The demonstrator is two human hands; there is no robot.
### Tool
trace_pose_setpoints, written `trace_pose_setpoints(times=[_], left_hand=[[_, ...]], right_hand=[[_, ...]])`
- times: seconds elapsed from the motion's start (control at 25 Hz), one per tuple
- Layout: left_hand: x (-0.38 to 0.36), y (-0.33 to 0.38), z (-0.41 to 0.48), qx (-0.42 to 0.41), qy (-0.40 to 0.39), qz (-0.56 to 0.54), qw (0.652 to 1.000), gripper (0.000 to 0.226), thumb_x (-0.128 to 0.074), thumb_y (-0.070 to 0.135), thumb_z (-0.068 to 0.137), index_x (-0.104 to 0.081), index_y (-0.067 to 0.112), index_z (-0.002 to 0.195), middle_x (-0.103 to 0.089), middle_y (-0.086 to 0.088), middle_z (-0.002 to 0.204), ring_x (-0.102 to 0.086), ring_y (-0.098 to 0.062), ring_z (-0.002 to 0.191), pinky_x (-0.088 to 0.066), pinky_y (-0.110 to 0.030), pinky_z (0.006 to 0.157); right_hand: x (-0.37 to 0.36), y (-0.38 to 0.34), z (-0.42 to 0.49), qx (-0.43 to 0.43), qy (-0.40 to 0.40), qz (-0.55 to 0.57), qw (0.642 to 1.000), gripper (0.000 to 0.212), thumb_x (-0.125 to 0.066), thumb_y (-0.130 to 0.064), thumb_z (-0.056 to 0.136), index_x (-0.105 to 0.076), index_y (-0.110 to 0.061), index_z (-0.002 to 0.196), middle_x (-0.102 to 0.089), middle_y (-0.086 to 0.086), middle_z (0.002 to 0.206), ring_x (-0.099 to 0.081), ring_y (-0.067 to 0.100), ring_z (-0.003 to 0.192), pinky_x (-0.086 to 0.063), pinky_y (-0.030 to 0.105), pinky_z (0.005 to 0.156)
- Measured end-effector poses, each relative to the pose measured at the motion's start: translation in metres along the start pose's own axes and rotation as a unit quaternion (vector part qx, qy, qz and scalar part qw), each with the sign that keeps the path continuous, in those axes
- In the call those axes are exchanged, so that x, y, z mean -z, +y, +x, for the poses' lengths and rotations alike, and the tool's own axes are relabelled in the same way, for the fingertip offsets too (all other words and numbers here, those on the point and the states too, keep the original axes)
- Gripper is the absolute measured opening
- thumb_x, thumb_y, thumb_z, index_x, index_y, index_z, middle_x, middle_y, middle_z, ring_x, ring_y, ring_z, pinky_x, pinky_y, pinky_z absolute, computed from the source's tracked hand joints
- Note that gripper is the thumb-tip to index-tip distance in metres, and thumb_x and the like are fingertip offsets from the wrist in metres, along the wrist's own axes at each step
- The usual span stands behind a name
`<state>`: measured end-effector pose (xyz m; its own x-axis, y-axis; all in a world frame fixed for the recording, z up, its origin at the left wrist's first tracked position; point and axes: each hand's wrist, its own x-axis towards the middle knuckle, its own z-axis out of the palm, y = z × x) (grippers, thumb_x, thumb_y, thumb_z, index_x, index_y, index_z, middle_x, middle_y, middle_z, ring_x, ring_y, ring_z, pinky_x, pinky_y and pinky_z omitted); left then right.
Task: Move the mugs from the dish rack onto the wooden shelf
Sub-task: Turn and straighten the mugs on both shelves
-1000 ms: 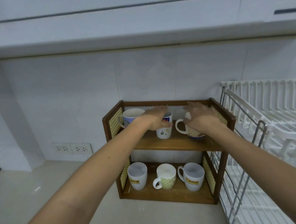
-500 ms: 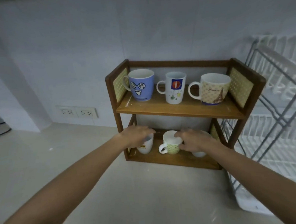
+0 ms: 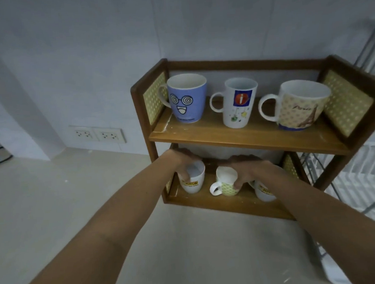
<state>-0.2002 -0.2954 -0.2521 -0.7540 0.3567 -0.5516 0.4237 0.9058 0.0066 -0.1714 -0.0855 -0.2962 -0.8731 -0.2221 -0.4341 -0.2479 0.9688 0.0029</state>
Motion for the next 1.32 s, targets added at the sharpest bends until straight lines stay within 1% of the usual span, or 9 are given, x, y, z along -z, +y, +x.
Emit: trace_pose_setpoints(times=[0.08, 0.24, 0.48, 0.88, 1.0, 1.08, 1.16, 1.24, 1.32], left_hand=[[0.000, -0.003, 0.010, -0.008, 0.021, 0.029, 0.999, 0.086, -0.073, 0.040, 0.078, -0.023, 0.029, 0.147, -0.032, -0.008, 0.151, -0.032, -0.031, 0.136, -0.032, -0.040, 0.106], [-0.001, -0.001, 0.020, -0.008, 0.057, 0.003, 0.998, 0.090, -0.075, 0.045, 0.074, -0.026, 0.024, 0.147, -0.037, -0.010, 0.148, -0.038, -0.030, 0.132, -0.037, -0.037, 0.101], [-0.002, -0.005, 0.024, -0.006, 0.084, 0.002, 0.996, 0.092, -0.075, 0.047, 0.073, -0.026, 0.023, 0.147, -0.037, -0.009, 0.149, -0.038, -0.029, 0.133, -0.037, -0.037, 0.102], [-0.005, -0.006, 0.025, 0.005, 0.054, 0.021, 0.998, 0.091, -0.072, 0.045, 0.077, -0.018, 0.031, 0.148, -0.027, -0.009, 0.152, -0.031, -0.031, 0.136, -0.036, -0.042, 0.104], [-0.006, 0.002, 0.028, 0.008, 0.051, 0.072, 0.996, 0.096, -0.066, 0.056, 0.077, -0.008, 0.033, 0.150, -0.020, -0.008, 0.156, -0.026, -0.032, 0.139, -0.032, -0.044, 0.108], [-0.008, 0.014, 0.032, -0.033, 0.096, 0.064, 0.993, 0.096, -0.061, 0.064, 0.076, -0.008, 0.032, 0.150, -0.023, -0.006, 0.155, -0.028, -0.031, 0.138, -0.031, -0.043, 0.107], [-0.012, 0.030, 0.038, -0.098, 0.149, 0.045, 0.983, 0.093, -0.059, 0.065, 0.077, -0.014, 0.028, 0.150, -0.029, -0.006, 0.153, -0.034, -0.029, 0.135, -0.033, -0.040, 0.104], [-0.018, 0.050, 0.047, -0.136, 0.165, 0.046, 0.976, 0.093, -0.060, 0.065, 0.076, -0.017, 0.025, 0.149, -0.032, -0.006, 0.152, -0.037, -0.028, 0.132, -0.035, -0.039, 0.103], [-0.024, 0.071, 0.055, -0.132, 0.161, 0.048, 0.977, 0.095, -0.060, 0.067, 0.074, -0.021, 0.022, 0.148, -0.036, -0.005, 0.150, -0.040, -0.027, 0.131, -0.039, -0.040, 0.101]], right_hand=[[-0.002, 0.002, 0.002, -0.009, 0.022, 0.019, 1.000, 0.094, -0.078, -0.047, 0.064, -0.028, -0.035, 0.143, -0.043, 0.007, 0.138, -0.045, 0.029, 0.122, -0.041, 0.035, 0.092], [-0.009, 0.000, 0.004, -0.043, 0.065, 0.028, 0.997, 0.091, -0.075, -0.057, 0.062, -0.035, -0.032, 0.140, -0.048, 0.009, 0.131, -0.049, 0.028, 0.115, -0.045, 0.038, 0.090], [-0.012, -0.003, 0.004, -0.071, 0.078, 0.048, 0.993, 0.091, -0.073, -0.059, 0.062, -0.038, -0.028, 0.140, -0.048, 0.011, 0.131, -0.050, 0.029, 0.115, -0.047, 0.041, 0.093], [-0.017, -0.006, -0.001, -0.099, 0.084, 0.015, 0.991, 0.088, -0.061, -0.072, 0.066, -0.037, -0.026, 0.138, -0.043, 0.011, 0.136, -0.043, 0.031, 0.121, -0.035, 0.045, 0.101], [-0.011, -0.005, -0.008, -0.086, 0.067, 0.006, 0.994, 0.090, -0.056, -0.074, 0.070, -0.032, -0.027, 0.142, -0.039, 0.011, 0.142, -0.038, 0.031, 0.126, -0.032, 0.045, 0.104], [-0.003, 0.006, -0.017, -0.104, 0.044, 0.055, 0.992, 0.090, -0.053, -0.073, 0.073, -0.026, -0.027, 0.145, -0.032, 0.011, 0.149, -0.032, 0.032, 0.133, -0.027, 0.045, 0.107], [0.006, 0.026, -0.029, -0.151, 0.022, 0.094, 0.984, 0.085, -0.057, -0.069, 0.074, -0.034, -0.023, 0.142, -0.035, 0.010, 0.149, -0.036, 0.031, 0.132, -0.033, 0.042, 0.103], [0.007, 0.042, -0.041, -0.189, -0.019, 0.042, 0.981, 0.087, -0.059, -0.071, 0.069, -0.040, -0.021, 0.137, -0.041, 0.008, 0.145, -0.042, 0.031, 0.128, -0.040, 0.040, 0.099], [-0.002, 0.049, -0.049, -0.205, -0.049, 0.006, 0.978, 0.099, -0.058, -0.077, 0.064, -0.033, -0.020, 0.141, -0.039, 0.008, 0.147, -0.039, 0.032, 0.131, -0.040, 0.044, 0.102]])
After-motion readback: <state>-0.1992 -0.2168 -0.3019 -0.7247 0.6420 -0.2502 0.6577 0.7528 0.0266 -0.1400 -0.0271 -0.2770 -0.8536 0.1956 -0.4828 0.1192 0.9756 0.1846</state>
